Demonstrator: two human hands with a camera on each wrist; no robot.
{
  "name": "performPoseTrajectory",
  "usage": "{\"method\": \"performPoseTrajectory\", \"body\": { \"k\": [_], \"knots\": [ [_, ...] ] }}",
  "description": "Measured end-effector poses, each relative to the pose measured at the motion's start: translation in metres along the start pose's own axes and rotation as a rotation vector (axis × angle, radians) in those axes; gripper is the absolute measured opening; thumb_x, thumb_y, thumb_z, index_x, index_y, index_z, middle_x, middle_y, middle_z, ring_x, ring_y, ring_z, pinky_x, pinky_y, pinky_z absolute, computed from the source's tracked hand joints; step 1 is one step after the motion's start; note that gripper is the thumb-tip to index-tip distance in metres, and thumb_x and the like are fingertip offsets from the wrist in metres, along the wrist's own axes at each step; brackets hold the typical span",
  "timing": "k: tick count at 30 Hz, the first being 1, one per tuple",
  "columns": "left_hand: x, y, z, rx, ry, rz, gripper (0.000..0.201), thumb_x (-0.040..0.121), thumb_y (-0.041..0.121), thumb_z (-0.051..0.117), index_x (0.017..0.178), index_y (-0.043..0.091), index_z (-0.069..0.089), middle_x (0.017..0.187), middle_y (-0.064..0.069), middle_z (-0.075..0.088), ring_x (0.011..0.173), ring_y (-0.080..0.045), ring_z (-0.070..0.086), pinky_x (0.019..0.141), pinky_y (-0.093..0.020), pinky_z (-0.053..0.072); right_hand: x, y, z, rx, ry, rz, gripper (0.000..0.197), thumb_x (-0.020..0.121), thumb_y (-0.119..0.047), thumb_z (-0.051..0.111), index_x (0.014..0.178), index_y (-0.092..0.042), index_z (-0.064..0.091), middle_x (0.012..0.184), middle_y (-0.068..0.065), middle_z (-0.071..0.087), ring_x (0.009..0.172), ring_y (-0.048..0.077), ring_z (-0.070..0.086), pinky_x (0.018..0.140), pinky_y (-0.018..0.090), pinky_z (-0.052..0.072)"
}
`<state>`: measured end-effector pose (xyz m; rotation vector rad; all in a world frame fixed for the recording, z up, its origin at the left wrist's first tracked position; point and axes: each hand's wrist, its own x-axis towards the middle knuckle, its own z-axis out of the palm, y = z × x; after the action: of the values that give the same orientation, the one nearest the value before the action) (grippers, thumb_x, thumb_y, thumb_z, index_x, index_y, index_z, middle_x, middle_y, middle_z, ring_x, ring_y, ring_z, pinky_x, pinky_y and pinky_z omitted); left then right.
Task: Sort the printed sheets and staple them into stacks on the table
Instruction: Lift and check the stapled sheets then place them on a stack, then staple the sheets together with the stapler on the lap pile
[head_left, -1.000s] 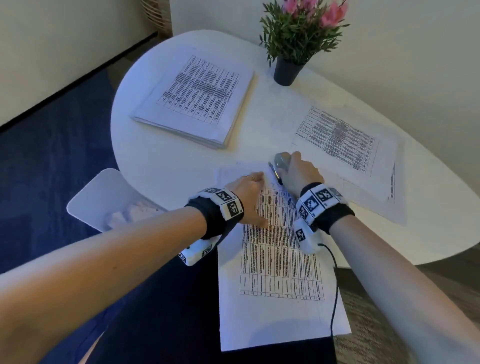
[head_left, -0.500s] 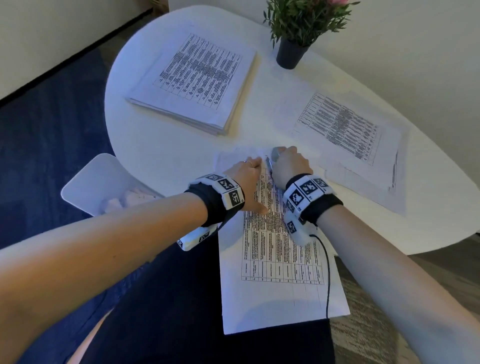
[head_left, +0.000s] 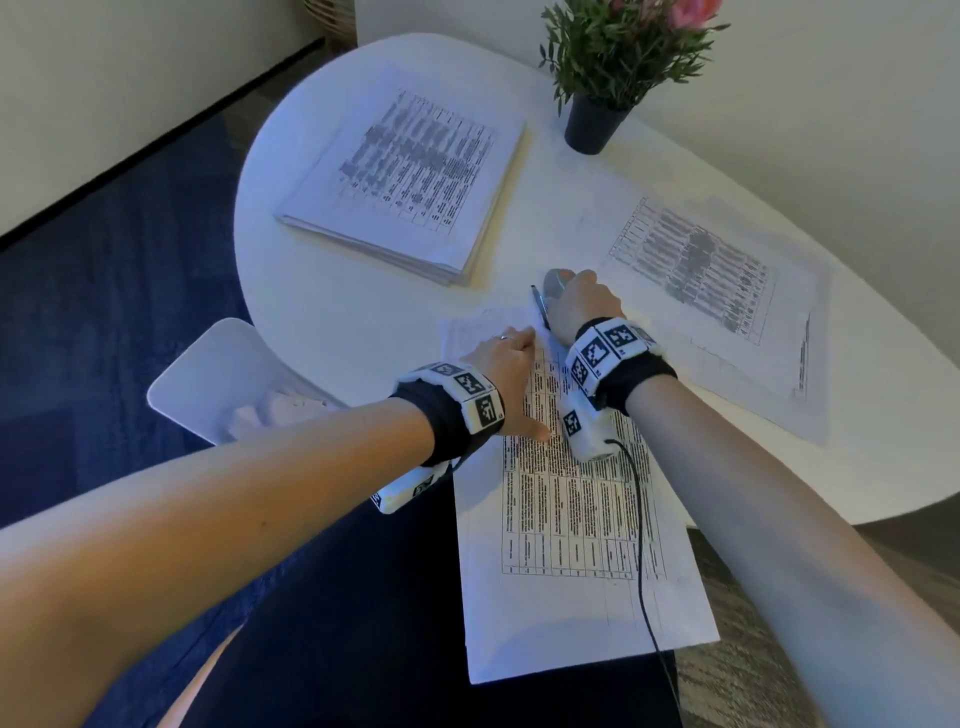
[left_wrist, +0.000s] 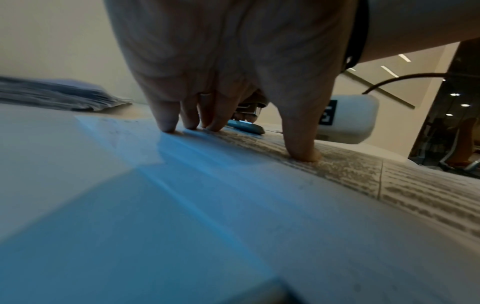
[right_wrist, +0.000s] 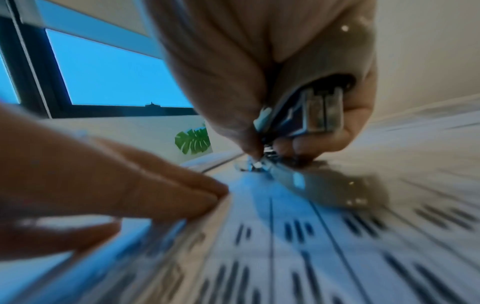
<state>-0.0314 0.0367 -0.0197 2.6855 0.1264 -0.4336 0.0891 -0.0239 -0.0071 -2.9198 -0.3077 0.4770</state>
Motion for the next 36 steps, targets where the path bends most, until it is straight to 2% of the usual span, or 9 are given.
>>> {"method": "performPoseTrajectory", "body": {
  "k": [4,8,12,17,22,27,29,34,36],
  "knots": [
    [0.001,-0.006,-0.002,-0.088,-0.045,0.000,0.113,0.073,0.057,0.071,0.151,0.005,0.008,0.160,-0.005,0.004,0.146,-0.021,0.013,0.117,-0.033,0.018,-0.002,0.005,-0.013,0.112,-0.066,-0.118,0.045,0.096,-0.029,0.051,0.127,0.000,0.036,0.123,0.020,0.053,0.104,0.035,0.057,0.069,0.030,0.041],
    [0.001,-0.018,-0.014,-0.394,0.122,-0.127,0.068,0.090,0.042,0.059,0.145,0.011,0.034,0.148,-0.005,0.038,0.132,-0.021,0.041,0.108,-0.031,0.035,-0.030,0.025,-0.024,0.162,-0.116,-0.263,0.037,0.094,-0.022,0.050,0.123,-0.002,0.038,0.109,0.015,0.055,0.081,0.024,0.052,0.050,0.023,0.033],
    [-0.003,-0.022,-0.021,-0.743,0.204,-0.175,0.073,0.082,0.045,0.068,0.141,0.014,0.038,0.129,0.001,0.058,0.104,-0.013,0.064,0.089,-0.027,0.050,-0.056,0.027,-0.036,0.160,-0.154,-0.364,0.036,0.091,-0.020,0.053,0.121,-0.006,0.040,0.102,0.011,0.054,0.080,0.024,0.056,0.055,0.028,0.043],
    [-0.012,-0.023,-0.018,-0.801,0.301,-0.227,0.027,0.074,0.024,0.079,0.094,0.011,0.066,0.069,0.004,0.066,0.061,-0.003,0.063,0.060,-0.017,0.052,-0.081,0.018,-0.036,0.141,-0.220,-0.491,0.043,0.085,-0.017,0.060,0.124,-0.009,0.044,0.104,0.010,0.054,0.082,0.025,0.055,0.059,0.026,0.040],
    [-0.020,-0.035,-0.021,-0.626,0.200,-0.319,0.029,0.066,0.035,0.082,0.081,0.012,0.073,0.080,-0.007,0.073,0.080,-0.020,0.070,0.076,-0.035,0.056,-0.090,0.013,-0.022,0.000,-0.200,-0.594,0.041,0.086,-0.015,0.056,0.125,-0.009,0.044,0.110,0.013,0.049,0.093,0.025,0.049,0.071,0.029,0.034],
    [-0.034,-0.050,-0.019,-0.909,0.175,-0.329,0.014,0.079,0.013,0.075,0.090,0.004,0.072,0.074,-0.005,0.074,0.068,-0.011,0.072,0.067,-0.017,0.056,-0.099,0.013,-0.014,-0.007,-0.210,-0.610,0.045,0.088,-0.014,0.054,0.132,-0.012,0.041,0.114,0.012,0.046,0.098,0.025,0.049,0.076,0.028,0.037],
    [-0.040,-0.053,-0.021,-0.928,0.196,-0.316,0.005,0.081,0.012,0.074,0.085,0.010,0.073,0.073,-0.004,0.074,0.069,-0.011,0.072,0.071,-0.018,0.056,-0.101,0.014,-0.014,0.014,-0.208,-0.615,0.046,0.088,-0.014,0.054,0.132,-0.013,0.041,0.113,0.011,0.046,0.096,0.024,0.049,0.075,0.027,0.036],
    [-0.061,-0.094,-0.034,-0.918,0.473,-0.375,0.011,0.085,0.010,0.067,0.075,0.012,0.070,0.056,0.008,0.068,0.054,0.003,0.064,0.073,-0.021,0.057,-0.096,0.035,-0.026,-0.003,-0.164,-0.530,0.049,0.088,-0.014,0.059,0.134,-0.013,0.040,0.120,0.010,0.045,0.092,0.017,0.044,0.079,0.024,0.039],
    [-0.078,-0.126,-0.042,-0.801,0.630,-0.462,0.011,0.090,0.011,0.061,0.083,0.009,0.069,0.054,0.011,0.065,0.047,0.008,0.059,0.064,-0.012,0.053,-0.090,0.054,-0.036,0.008,-0.130,-0.406,0.051,0.088,-0.013,0.060,0.135,-0.010,0.041,0.125,0.011,0.040,0.093,0.017,0.044,0.083,0.025,0.042]
  ]
}}
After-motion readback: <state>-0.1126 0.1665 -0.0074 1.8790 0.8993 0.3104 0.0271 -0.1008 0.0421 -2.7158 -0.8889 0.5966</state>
